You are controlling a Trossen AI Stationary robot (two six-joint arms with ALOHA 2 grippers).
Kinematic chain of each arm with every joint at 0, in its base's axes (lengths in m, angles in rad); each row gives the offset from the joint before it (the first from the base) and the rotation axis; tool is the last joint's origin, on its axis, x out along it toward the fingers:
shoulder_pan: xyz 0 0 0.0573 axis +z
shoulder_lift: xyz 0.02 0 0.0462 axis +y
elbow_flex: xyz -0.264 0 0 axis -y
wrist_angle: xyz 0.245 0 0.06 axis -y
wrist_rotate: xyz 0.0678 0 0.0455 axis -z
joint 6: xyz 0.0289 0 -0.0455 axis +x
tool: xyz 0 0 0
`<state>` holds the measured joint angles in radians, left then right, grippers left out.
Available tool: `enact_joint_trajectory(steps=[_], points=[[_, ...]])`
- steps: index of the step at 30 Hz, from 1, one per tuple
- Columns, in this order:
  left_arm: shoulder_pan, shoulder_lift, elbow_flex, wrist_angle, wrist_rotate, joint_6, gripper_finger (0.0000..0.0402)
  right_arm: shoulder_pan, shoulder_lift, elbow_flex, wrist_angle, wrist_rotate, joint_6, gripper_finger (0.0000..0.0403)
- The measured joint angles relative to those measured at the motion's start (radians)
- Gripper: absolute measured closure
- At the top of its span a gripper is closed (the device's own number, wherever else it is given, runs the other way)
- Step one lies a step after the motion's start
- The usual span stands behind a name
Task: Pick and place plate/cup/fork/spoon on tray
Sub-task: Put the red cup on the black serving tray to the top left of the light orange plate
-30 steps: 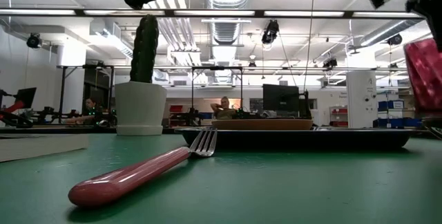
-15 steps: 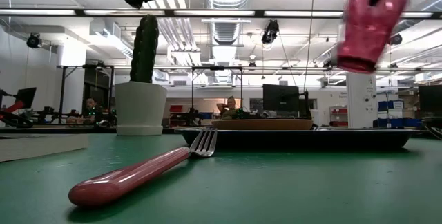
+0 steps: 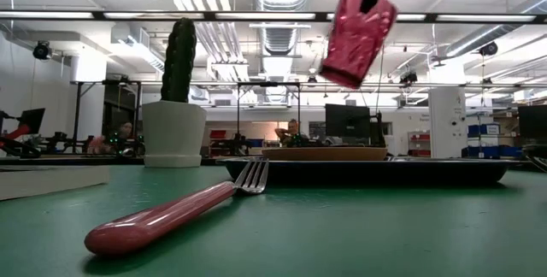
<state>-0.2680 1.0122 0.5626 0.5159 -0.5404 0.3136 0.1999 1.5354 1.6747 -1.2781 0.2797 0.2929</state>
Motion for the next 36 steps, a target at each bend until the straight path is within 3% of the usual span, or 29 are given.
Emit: enact_joint_trajectory(steps=[10,16,26,36], points=[[0.000,0.002,-0.006,0.000,0.000,-0.020,0.0327,-0.052,0.230,0.125,0.038,-0.168,-0.345,0.0394],[0.000,0.002,-0.006,-0.001,0.000,-0.022,0.0327,-0.060,0.372,0.192,0.039,-0.175,-0.468,0.0394],[0.000,0.002,-0.006,-0.001,0.000,-0.046,0.0327,-0.063,0.539,0.322,0.028,-0.175,-0.576,0.0394],[0.000,0.002,-0.006,-0.001,0.001,-0.073,0.0327,-0.066,0.570,0.357,0.031,-0.175,-0.580,0.0388]])
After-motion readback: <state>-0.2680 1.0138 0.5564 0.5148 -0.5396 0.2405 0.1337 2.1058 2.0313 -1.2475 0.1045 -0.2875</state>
